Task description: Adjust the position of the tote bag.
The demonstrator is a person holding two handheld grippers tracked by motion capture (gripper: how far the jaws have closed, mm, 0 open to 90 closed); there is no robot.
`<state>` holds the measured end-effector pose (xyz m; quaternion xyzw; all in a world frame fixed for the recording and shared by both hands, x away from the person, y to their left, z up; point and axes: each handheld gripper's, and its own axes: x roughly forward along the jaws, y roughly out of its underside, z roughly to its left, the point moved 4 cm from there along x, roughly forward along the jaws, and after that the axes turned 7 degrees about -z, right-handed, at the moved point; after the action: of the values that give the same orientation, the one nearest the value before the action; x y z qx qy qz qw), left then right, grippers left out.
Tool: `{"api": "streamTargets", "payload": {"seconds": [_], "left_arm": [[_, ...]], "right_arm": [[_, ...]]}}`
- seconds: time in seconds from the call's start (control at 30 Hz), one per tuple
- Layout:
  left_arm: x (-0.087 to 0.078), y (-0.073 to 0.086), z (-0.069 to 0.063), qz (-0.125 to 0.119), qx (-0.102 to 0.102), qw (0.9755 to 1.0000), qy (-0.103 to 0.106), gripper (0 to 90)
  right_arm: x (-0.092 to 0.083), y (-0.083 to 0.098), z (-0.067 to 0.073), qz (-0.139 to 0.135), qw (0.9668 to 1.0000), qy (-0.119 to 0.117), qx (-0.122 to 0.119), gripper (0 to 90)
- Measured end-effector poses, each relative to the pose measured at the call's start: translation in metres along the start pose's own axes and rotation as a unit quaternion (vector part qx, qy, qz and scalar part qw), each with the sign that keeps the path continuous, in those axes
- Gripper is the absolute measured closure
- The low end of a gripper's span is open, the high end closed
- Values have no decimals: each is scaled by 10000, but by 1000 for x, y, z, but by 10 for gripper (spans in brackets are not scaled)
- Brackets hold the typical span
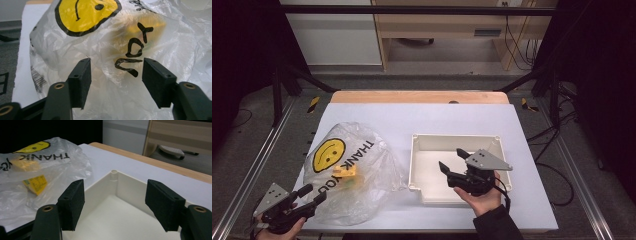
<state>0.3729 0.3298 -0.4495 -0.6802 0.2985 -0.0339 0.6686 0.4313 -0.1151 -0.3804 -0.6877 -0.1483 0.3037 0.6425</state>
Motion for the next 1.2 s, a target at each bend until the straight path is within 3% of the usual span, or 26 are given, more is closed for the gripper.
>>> {"api": "streamTargets", "payload": {"seconds": [0.1, 0.3, 0.7, 0.87, 1.2], "left_arm": [[1, 1, 0, 64, 1, 10000, 37, 460], [4, 4, 0, 218, -3, 9997, 73, 625], [4, 5, 1, 258, 26, 9995, 178, 858], [3, 4, 0, 212, 71, 9995, 240, 895], [-1, 0, 0, 56, 109, 9996, 264, 900]], "right_arm": [[7, -2, 8, 23, 9999, -100, -43, 325], [32, -10, 38, 80, 9989, -451, -130, 330], [68, -17, 83, 206, 9950, -940, -270, 330], [84, -16, 107, 290, 9920, -1183, -342, 338], [112, -5, 137, 447, 9886, -1386, -373, 375]]}}
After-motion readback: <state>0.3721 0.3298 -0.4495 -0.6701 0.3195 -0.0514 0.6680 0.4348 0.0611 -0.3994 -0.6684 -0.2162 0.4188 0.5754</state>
